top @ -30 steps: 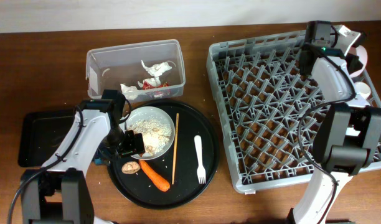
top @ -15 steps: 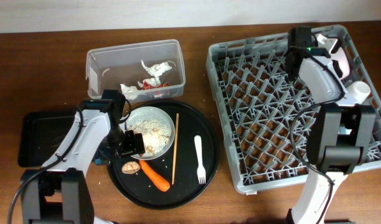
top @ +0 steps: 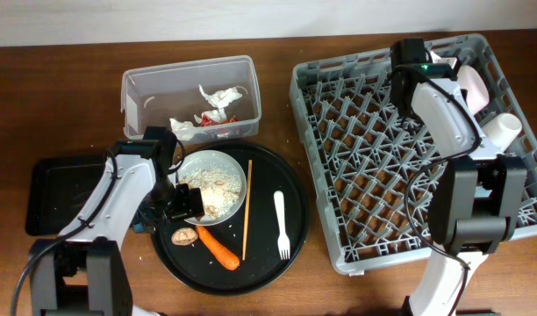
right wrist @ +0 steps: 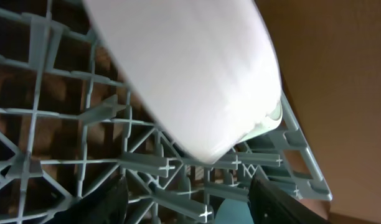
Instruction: Sort waste into correct bins and load items into the dishwasher rack
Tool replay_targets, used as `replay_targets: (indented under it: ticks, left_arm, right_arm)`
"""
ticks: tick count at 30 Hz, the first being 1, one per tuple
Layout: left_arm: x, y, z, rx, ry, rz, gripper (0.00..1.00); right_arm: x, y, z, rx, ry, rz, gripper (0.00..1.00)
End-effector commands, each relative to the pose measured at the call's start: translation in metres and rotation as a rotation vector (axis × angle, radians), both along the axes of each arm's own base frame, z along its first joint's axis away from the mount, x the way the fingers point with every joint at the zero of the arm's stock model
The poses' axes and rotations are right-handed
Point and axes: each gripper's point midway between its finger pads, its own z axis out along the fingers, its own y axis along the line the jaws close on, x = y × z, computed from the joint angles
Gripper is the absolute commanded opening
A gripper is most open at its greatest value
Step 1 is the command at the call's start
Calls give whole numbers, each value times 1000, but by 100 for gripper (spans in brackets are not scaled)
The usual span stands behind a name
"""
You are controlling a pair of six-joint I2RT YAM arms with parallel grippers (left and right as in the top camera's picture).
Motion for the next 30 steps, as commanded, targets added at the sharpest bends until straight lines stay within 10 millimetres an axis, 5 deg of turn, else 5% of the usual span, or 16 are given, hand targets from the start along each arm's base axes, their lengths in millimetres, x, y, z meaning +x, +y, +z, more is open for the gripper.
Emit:
replay_targets:
  ticks: [1, 5, 10, 13, 19, 21, 27, 30]
  left_arm:
    - [-1, -1, 0, -8, 5, -2, 99]
    - [-2, -1, 0, -7, 9, -2, 99]
    - [-2, -1, 0, -7, 8, -2, 99]
    - [-2, -1, 0, -8, 8, -1, 99]
    - [-3, -1, 0, -8, 12, -1, 99]
    - [-3, 0, 0, -7, 11, -1, 99]
    - [-1, -1, -1, -8, 4, -1, 99]
    - [-1, -1, 0, -8, 5, -1, 99]
  right_arm:
    - [6, -4, 9, 37, -92, -29, 64]
    - [21, -38, 19, 31, -239, -96, 61]
    - [14, -64, 18, 46, -258, -150, 60]
    - [27, -52, 10, 140, -271, -88, 56]
    - [57, -37, 25, 139, -388, -24, 55]
    - [55, -37, 24, 140, -378, -26, 40]
    - [37, -35, 14, 150, -281, -37, 25]
    - [35, -34, 34, 149, -329, -37, 25]
